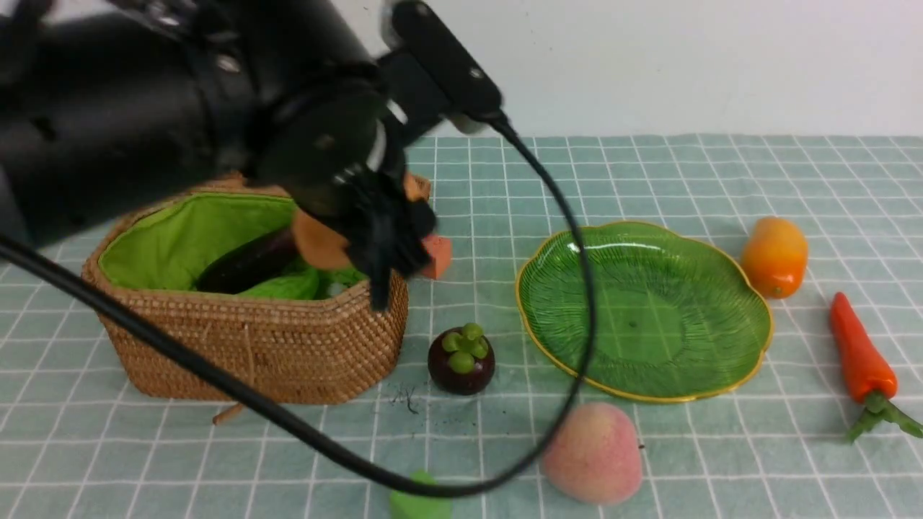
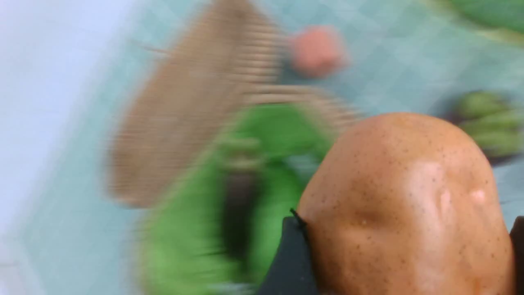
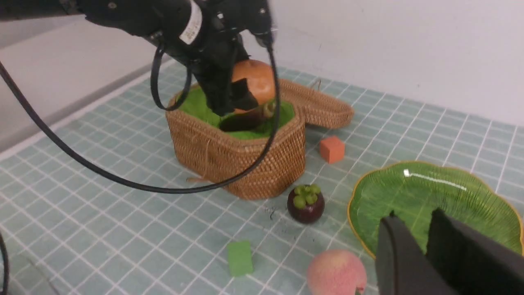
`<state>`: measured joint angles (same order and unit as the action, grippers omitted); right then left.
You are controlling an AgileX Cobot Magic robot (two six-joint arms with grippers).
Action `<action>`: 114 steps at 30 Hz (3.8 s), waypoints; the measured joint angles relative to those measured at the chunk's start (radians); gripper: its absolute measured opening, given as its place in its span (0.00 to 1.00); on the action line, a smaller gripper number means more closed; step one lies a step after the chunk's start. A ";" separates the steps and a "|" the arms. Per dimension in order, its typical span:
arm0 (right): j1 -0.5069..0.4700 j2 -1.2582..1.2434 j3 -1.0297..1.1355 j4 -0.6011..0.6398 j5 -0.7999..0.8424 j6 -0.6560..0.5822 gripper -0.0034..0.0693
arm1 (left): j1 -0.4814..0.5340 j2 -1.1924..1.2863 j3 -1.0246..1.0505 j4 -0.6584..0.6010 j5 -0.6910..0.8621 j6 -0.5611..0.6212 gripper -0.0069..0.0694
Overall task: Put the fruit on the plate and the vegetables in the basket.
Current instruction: Grab a potato with your left arm and place it in the basket on the left, then grab a mangosteen with your left arm and put it on the plate on the right
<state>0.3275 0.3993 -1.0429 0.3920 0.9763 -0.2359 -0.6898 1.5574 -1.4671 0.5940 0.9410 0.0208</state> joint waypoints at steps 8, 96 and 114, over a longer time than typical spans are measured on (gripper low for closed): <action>0.000 0.000 0.000 0.001 -0.039 0.000 0.22 | 0.286 0.085 0.000 -0.165 -0.089 0.391 0.87; 0.000 0.021 0.000 -0.147 0.236 0.143 0.25 | -0.064 0.604 -0.616 -0.567 -0.150 0.011 0.78; 0.000 0.021 0.000 -0.147 0.236 0.220 0.25 | -0.064 0.719 -0.615 -0.638 -0.303 0.058 0.96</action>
<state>0.3275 0.4203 -1.0429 0.2448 1.2124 -0.0156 -0.7538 2.2767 -2.0824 -0.0442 0.6384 0.0789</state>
